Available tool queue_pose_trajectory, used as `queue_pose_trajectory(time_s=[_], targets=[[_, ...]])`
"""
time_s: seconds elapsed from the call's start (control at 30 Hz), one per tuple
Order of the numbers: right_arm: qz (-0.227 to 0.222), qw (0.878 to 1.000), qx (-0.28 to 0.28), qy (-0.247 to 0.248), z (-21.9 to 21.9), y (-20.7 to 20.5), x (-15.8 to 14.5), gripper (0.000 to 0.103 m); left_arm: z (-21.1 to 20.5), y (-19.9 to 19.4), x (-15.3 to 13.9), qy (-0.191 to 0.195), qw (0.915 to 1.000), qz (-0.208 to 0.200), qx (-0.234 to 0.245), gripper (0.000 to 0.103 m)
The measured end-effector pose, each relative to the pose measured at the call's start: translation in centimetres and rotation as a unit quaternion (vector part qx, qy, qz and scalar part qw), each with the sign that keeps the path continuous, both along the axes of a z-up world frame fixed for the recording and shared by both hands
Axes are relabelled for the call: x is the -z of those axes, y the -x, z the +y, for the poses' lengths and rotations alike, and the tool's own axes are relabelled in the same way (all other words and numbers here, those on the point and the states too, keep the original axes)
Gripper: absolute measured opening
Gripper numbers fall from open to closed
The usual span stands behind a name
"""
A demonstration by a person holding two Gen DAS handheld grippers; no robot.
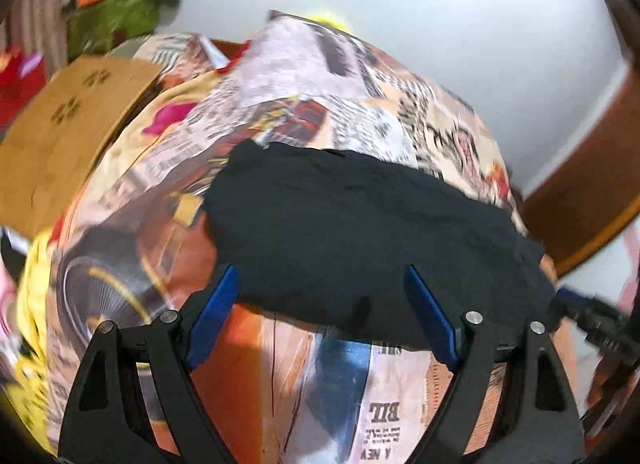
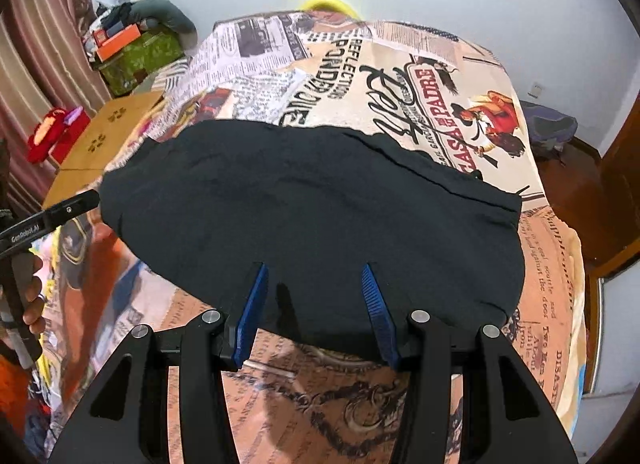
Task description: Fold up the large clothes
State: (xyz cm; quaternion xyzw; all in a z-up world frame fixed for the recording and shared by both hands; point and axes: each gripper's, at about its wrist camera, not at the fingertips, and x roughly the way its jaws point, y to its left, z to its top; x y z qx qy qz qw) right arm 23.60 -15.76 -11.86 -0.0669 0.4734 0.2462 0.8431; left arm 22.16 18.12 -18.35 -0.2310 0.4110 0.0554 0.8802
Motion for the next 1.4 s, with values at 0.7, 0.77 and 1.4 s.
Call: queue_pose_trajectory(time_s=[0.7,0.77,1.4], targets=[[-0.006,1.000,-0.016,0.003,1.7,-0.5,2.8,0.047,3.3,-3.4,10.6,0.335,0.9394,-0.036,-0.062,0.085],[-0.006,1.000,-0.020,0.001,1.8,-0.5,2.9,0.051,3.1,-4.3,10.8,0.329,0.9409,-0.035,-0.072,0.085],[-0.001,0.999,-0.016,-0.029,3.2,0.7,-1.0,0.055,0.3,-1.3,-1.9,0.076,0.9899,-0.094,-0.074,0.029]])
